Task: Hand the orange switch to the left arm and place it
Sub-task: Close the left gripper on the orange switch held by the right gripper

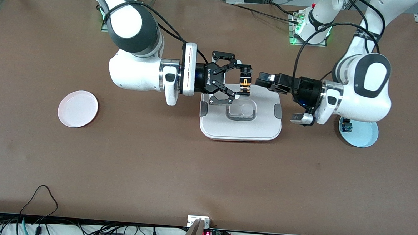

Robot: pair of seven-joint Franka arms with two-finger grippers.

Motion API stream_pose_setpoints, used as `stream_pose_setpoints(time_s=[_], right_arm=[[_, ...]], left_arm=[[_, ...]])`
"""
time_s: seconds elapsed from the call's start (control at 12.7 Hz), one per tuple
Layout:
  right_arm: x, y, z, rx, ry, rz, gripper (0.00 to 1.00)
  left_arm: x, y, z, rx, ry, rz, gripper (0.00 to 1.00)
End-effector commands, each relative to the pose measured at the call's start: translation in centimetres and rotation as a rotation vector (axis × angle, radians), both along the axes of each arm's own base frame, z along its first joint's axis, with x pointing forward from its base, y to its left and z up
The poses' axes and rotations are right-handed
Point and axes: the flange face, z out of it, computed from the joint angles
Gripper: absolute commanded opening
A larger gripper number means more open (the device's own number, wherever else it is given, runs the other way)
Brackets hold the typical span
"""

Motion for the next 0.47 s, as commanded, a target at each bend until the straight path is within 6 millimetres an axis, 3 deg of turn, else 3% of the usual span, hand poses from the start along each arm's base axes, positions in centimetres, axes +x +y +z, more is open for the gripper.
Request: stream_pose_setpoints(time_s=[0.0, 0.39], right_arm=[[-0.1, -0.2, 0.6, 0.030, -0.012, -0.014, 0.05], [-0.3, 0.0, 0.3, 0.021, -0.017, -0.008, 0.05]], left_arm=[[-1.3, -0.8, 2.9, 0.018, 0.044, 0.031, 1.00], [-1.8, -0.6, 5.4, 0.036, 0.074, 0.038, 1.00]])
